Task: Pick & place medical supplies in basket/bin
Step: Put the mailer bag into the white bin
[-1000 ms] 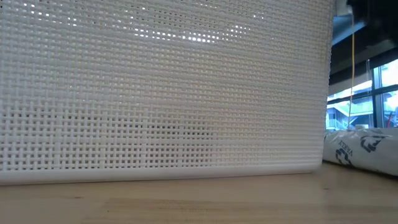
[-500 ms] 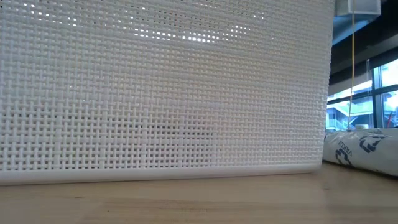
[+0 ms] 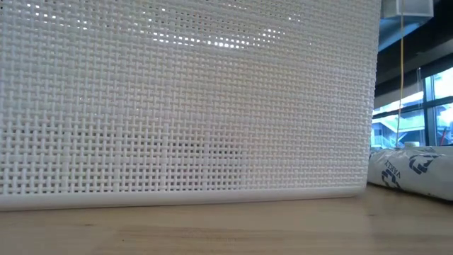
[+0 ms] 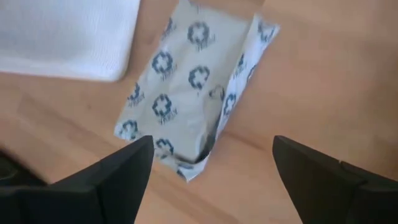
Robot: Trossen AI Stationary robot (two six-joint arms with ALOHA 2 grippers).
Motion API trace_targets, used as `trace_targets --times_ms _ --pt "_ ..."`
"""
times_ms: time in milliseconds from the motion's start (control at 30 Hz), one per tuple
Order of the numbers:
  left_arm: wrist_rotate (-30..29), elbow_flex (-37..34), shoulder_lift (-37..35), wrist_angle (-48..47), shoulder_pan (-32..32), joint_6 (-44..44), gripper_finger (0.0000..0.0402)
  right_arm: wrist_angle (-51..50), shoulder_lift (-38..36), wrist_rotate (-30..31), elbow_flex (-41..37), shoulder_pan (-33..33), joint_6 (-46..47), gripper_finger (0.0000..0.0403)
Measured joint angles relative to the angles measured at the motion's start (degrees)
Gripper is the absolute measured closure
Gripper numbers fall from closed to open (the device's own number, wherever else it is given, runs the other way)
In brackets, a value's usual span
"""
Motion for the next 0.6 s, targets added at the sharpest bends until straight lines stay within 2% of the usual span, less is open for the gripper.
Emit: trace_targets --times_ms 233,433,600 --pt "0.0 0.0 0.0 0.0 0.0 0.1 0.036 17.3 -10.7 9.8 -19.4 4.3 2.0 0.0072" --pt "0.0 0.0 0.0 0.0 0.0 0.0 0.0357 30.8 -15.6 10.2 -31.8 4.5 2.2 0.0072" --pt "0.0 0.0 0.0 0.0 0.0 0.0 0.0361 45.7 -16.0 10.2 -41.3 4.5 2.1 0.0072"
